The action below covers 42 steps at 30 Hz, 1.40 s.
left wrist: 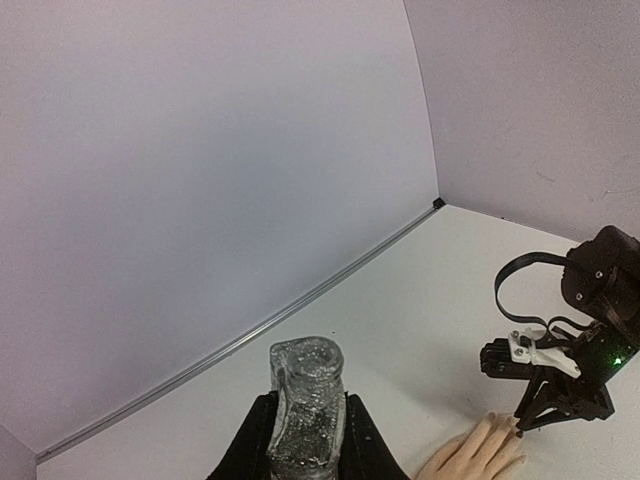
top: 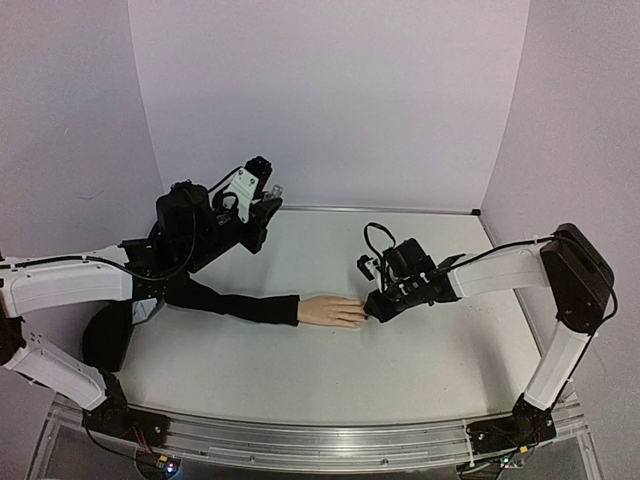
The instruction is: Paint the nails
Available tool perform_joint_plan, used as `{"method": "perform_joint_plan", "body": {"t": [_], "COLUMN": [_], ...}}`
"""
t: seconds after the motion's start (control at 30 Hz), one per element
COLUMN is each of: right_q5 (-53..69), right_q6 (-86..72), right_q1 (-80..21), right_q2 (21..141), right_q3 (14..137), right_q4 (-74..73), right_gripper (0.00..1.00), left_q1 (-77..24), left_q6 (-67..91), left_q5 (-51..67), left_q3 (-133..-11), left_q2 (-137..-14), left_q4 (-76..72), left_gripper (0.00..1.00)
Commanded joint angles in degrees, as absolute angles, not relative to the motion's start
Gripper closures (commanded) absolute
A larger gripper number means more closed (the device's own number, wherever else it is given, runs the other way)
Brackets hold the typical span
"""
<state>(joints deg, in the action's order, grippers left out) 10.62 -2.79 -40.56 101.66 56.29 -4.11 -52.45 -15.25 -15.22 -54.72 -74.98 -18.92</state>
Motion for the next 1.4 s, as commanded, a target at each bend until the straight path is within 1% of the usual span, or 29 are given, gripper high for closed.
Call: {"method": "perform_joint_plan", "body": {"t": [0.0, 1.37], "right_q5": [8.7, 5.0], "right_q6": [-2.5, -2.2], "right_q1": [-40.9, -41.0], "right_q2": [102.5, 101.9], "right_q3": [58.3, 57.7], "right_q4": [-4.9, -6.3], "right_gripper": [1.00, 1.00], "left_q1": [-52.3, -52.3], "left_q6": [-16.1, -15.8], "left_q5": [-15.4, -15.3], "left_q3": [-55.6, -55.3], "left_q2": [-73.9, -73.4], "left_q4": [-19.3, -19.2], "left_gripper": [1.00, 1.00]}}
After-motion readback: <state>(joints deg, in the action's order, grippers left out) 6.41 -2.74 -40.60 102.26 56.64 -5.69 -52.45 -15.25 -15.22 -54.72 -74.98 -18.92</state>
